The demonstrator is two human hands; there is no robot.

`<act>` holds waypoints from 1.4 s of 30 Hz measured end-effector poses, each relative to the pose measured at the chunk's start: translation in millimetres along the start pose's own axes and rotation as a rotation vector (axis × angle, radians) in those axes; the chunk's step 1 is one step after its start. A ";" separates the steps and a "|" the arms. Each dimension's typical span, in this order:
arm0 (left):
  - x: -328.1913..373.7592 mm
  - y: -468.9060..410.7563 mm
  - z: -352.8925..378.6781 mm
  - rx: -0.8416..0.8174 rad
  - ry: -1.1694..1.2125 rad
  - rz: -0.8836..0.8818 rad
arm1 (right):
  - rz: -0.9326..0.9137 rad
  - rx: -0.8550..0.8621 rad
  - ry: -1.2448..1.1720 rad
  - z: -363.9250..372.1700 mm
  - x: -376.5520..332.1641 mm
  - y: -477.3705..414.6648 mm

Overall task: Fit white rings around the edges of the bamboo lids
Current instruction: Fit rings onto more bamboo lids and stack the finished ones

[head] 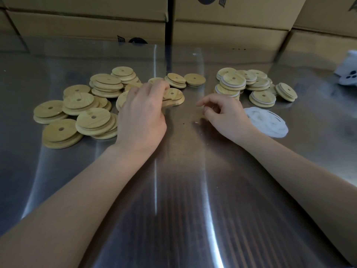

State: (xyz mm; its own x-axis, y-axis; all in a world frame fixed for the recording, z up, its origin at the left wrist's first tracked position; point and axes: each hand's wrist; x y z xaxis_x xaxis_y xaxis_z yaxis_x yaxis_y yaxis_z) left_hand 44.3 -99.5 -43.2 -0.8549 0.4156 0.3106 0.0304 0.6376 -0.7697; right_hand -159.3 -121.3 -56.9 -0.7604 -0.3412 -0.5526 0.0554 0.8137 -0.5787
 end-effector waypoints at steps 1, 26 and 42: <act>-1.0 0.0 1.4 -0.011 -0.002 0.002 | 0.000 -0.001 -0.001 -0.1 0.1 -0.1; -8.4 1.1 16.5 0.018 0.718 -0.452 | 0.006 0.167 0.310 -18.7 0.1 -11.9; 0.2 -6.9 10.7 -0.144 1.346 -1.251 | 0.414 -0.236 0.734 -51.8 27.0 -23.8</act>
State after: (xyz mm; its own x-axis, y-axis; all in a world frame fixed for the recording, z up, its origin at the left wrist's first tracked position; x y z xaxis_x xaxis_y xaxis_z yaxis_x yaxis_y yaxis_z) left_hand 38.4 -110.8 -43.8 0.5311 -0.1590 0.8323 -0.1196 0.9583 0.2594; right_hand -214.7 -125.5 -26.9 -0.9377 0.3269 -0.1179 0.3462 0.9088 -0.2331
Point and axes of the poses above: each hand's wrist, its own y-axis away from the middle knuckle, its own z-axis out of the palm, x = y × z, and after that the axes turned 13 degrees about x, right-handed
